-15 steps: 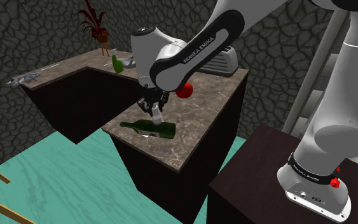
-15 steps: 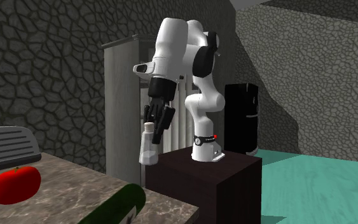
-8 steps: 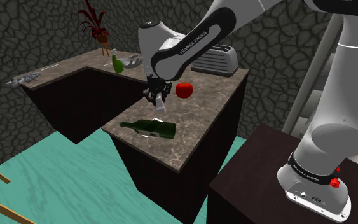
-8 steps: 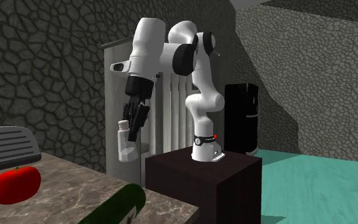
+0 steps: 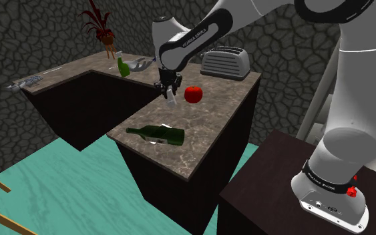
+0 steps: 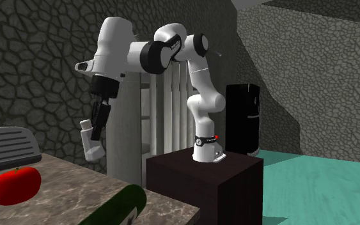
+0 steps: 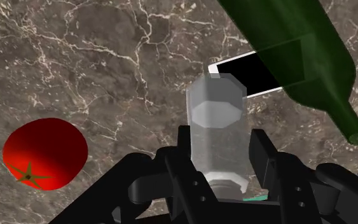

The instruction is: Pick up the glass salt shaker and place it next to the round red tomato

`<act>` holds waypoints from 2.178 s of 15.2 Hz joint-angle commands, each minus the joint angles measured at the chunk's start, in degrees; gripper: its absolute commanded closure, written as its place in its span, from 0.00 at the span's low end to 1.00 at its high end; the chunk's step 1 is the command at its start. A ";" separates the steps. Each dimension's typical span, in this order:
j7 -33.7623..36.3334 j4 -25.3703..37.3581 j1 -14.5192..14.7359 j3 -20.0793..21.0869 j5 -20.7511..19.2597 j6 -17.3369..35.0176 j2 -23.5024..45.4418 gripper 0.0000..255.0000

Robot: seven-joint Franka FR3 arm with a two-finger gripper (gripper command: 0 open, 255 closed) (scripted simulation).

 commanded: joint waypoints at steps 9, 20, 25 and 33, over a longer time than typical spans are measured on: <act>-11.10 19.45 -5.17 -2.87 0.80 -5.43 13.05 1.00; -20.97 55.41 -7.00 -4.88 1.36 -18.35 35.25 1.00; -20.51 51.98 -7.32 -4.99 1.12 -14.72 35.50 1.00; -19.88 48.49 -7.54 -5.29 0.68 -9.76 37.03 1.00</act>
